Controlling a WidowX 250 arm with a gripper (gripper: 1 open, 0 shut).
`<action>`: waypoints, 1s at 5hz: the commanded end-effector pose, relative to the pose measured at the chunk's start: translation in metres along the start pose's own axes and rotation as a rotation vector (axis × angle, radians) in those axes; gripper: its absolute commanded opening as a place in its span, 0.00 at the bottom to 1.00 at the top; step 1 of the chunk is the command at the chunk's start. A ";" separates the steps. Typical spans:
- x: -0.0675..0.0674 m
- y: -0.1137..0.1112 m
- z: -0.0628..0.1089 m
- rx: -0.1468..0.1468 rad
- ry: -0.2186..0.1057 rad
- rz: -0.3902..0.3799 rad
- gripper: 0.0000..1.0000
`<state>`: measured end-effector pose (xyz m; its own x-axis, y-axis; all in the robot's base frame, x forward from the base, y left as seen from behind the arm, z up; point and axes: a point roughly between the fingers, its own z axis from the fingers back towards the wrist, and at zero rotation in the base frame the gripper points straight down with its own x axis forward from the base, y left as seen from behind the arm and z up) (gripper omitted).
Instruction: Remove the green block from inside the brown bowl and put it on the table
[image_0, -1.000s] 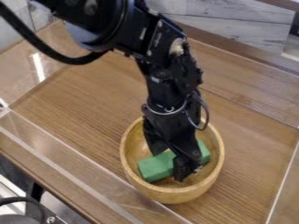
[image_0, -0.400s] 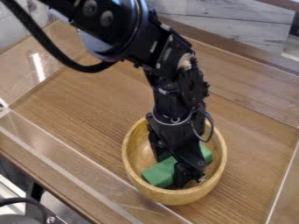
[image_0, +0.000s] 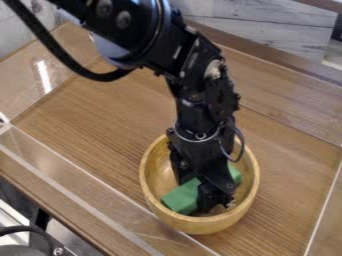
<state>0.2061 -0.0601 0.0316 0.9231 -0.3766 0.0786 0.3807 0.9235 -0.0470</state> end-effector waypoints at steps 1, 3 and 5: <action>0.012 -0.001 0.009 0.012 -0.037 -0.004 0.00; 0.014 0.000 0.012 0.023 -0.033 0.011 0.00; 0.016 0.000 0.015 0.033 -0.029 0.025 0.00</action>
<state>0.2105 -0.0611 0.0382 0.9337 -0.3528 0.0611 0.3547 0.9347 -0.0220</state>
